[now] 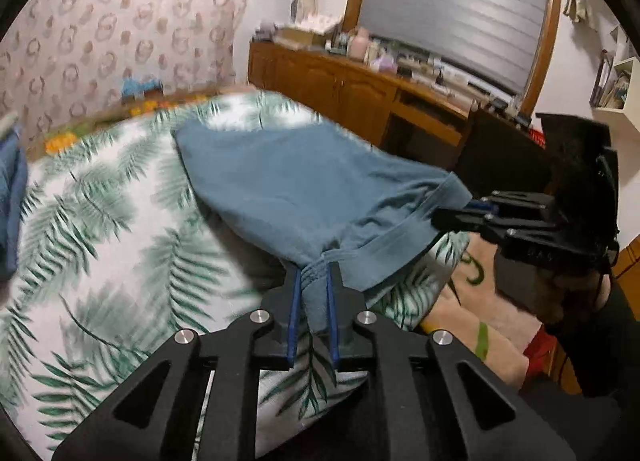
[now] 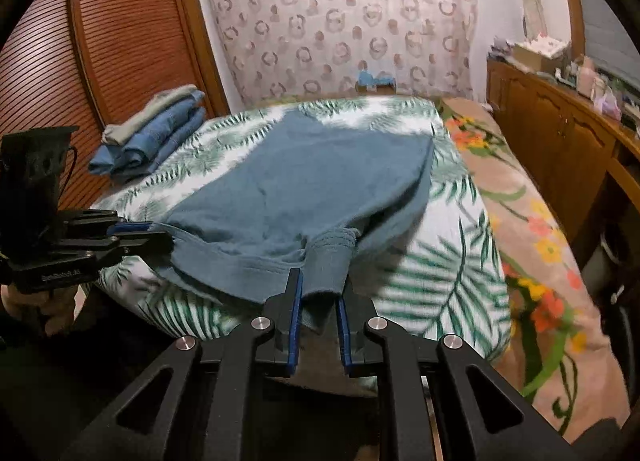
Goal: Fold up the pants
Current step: 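Lift the shorts off the bed with both grippers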
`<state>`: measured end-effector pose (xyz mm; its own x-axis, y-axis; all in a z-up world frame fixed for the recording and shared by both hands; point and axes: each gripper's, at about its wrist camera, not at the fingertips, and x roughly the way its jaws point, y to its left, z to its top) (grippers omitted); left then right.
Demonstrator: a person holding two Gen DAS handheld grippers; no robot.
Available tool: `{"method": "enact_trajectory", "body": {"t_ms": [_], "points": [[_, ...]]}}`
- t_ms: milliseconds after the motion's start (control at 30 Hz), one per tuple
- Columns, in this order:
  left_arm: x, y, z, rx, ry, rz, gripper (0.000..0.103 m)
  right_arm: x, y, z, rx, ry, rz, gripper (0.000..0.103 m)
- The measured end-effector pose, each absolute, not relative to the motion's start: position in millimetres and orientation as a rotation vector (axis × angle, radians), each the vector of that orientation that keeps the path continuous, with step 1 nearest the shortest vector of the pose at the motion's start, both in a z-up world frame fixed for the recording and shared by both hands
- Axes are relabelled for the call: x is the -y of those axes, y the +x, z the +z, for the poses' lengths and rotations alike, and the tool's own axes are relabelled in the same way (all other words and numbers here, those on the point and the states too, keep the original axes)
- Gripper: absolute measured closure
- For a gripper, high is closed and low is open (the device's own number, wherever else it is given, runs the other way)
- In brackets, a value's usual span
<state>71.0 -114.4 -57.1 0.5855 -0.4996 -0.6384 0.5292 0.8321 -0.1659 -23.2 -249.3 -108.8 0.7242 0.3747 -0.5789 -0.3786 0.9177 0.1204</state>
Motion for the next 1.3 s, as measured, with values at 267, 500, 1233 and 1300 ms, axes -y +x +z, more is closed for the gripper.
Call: {"method": "enact_trajectory", "body": {"t_ms": [267,500,1233,1300], "points": [[83.5,67.0,-1.2,-0.586,-0.002,-0.559,0.091,233.0,-24.1,-53.6,-0.486,-0.048,0.459,0.088],[53.6,42.9,55.5,-0.443,-0.029,-0.529,0.091,215.2,-44.3,2.3,-0.318,-0.074,0.513,0.088],[-3.5,122.6,84.4,-0.365,0.003,-0.312,0.091,158.7,43.0,38.3,-0.256,-0.223,0.575,0.088],[-4.8,144.4,82.5,-0.368,0.009,-0.294,0.091,146.6,71.6,41.3,-0.264,-0.245,0.55,0.088]]}}
